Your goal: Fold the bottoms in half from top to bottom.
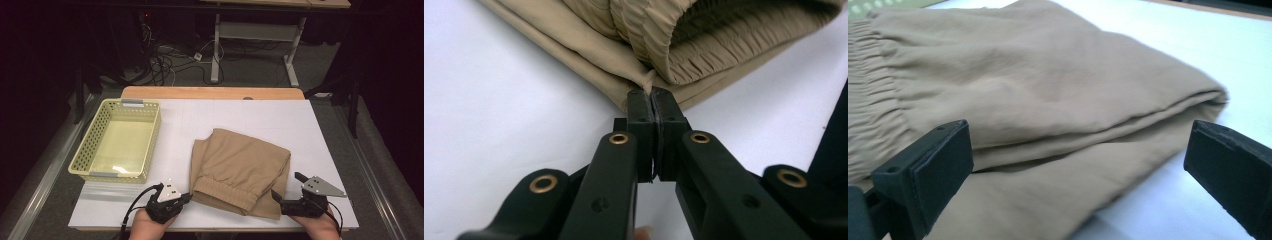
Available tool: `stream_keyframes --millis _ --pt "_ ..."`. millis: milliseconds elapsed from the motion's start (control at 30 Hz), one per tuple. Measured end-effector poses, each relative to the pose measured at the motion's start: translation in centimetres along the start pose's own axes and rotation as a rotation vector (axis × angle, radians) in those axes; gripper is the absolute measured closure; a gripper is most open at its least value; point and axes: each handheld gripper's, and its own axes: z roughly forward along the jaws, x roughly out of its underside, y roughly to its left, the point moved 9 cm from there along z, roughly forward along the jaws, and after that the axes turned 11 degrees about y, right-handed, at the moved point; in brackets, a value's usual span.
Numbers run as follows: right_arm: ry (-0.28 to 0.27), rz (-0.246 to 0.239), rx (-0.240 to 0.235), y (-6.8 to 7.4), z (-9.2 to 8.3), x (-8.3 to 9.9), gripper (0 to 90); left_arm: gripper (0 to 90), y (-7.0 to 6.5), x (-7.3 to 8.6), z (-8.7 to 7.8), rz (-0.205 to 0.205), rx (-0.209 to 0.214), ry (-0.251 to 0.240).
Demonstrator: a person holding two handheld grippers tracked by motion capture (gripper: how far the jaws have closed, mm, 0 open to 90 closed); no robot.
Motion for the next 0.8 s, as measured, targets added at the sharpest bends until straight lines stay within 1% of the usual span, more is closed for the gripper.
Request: stream_keyframes --millis 67,167,233,267,333,400,433,467,500,567,633,667,700,800 --pt "-0.002 0.003 0.009 -0.2 0.0 0.0 0.2 86.5 0.7 0.1 -0.4 -0.017 -0.008 -0.010" --pt "-0.004 0.006 0.003 -0.2 0.0 0.0 0.2 86.4 2.1 1.0 -0.7 -0.032 -0.034 0.011" --pt "-0.010 0.007 0.004 -0.2 -0.1 -0.1 0.2 86.4 2.8 1.5 -0.7 -0.057 -0.037 0.016" --pt "-0.011 0.007 0.004 -0.2 -0.1 -0.1 0.2 86.4 3.1 1.6 -0.7 -0.067 -0.032 0.017" --pt "-0.011 0.007 0.001 -0.2 -0.1 -0.1 0.2 86.2 3.2 1.7 -0.7 -0.071 -0.029 0.015" --pt "-0.011 0.006 0.000 -0.3 -0.1 -0.1 0.2 84.5 3.1 1.6 -0.7 -0.061 -0.046 0.019" --pt "-0.011 0.006 0.000 -0.3 -0.1 -0.1 0.2 80.7 3.0 1.5 -0.8 -0.060 -0.042 0.013" --pt "-0.012 0.006 0.001 -0.3 -0.2 -0.1 0.2 73.8 2.8 1.4 -1.0 -0.063 -0.027 -0.001" --pt "-0.014 0.007 0.001 -0.4 -0.2 -0.1 0.2 68.2 2.8 1.2 -1.2 -0.069 -0.028 -0.019" --pt "-0.018 0.008 0.002 -0.5 -0.3 -0.2 0.2 52.2 2.7 0.8 -1.6 -0.077 -0.034 -0.068" --pt "-0.019 0.013 0.002 -0.5 -0.3 -0.2 0.2 44.1 2.6 0.3 -1.9 -0.077 -0.043 -0.096" --pt "-0.018 0.013 0.002 -0.6 -0.3 -0.2 0.3 41.1 2.5 0.1 -1.9 -0.073 -0.049 -0.107" --pt "-0.019 0.010 0.004 -0.6 -0.3 -0.2 0.2 39.9 2.4 -0.2 -1.7 -0.065 -0.056 -0.106" --pt "-0.021 0.009 0.006 -0.6 -0.4 -0.2 0.3 39.8 2.4 -1.0 -1.1 -0.050 -0.079 -0.103"
